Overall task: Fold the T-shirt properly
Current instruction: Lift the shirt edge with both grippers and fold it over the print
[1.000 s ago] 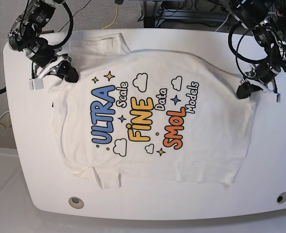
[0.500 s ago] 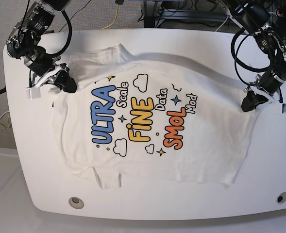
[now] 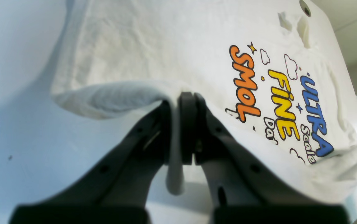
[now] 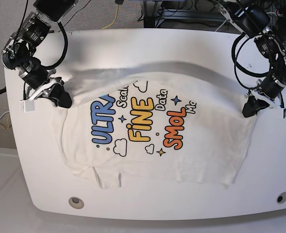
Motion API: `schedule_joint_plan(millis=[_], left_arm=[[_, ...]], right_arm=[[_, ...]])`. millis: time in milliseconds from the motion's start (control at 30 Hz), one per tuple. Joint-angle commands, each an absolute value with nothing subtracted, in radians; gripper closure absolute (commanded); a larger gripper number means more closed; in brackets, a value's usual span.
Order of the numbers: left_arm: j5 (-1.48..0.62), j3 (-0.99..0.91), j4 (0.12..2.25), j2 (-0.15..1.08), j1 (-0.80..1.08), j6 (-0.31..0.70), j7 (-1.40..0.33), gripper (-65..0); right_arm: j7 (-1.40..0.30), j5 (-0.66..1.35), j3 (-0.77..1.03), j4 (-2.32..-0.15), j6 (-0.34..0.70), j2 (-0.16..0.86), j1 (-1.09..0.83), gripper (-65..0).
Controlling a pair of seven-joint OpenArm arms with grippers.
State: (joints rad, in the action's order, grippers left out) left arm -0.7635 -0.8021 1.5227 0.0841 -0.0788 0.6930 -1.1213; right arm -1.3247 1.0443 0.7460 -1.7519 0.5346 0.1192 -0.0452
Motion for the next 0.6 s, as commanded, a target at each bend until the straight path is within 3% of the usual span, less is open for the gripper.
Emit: schedule_joint_plan(millis=[0,567], left_arm=[[-0.791,-0.802,1.538,0.101,-0.113,0.698,-1.093,-3.1],[-0.786,-0.796,1.534,0.119,-0.150,0.698,-1.032,-3.1]], right_arm=[[-1.308,1.058,0.748,-1.728,0.536,0.137,-0.015,-6.3],[-1.307,0.941,0.733,-1.666,0.544,0.156,0.102,-6.4]])
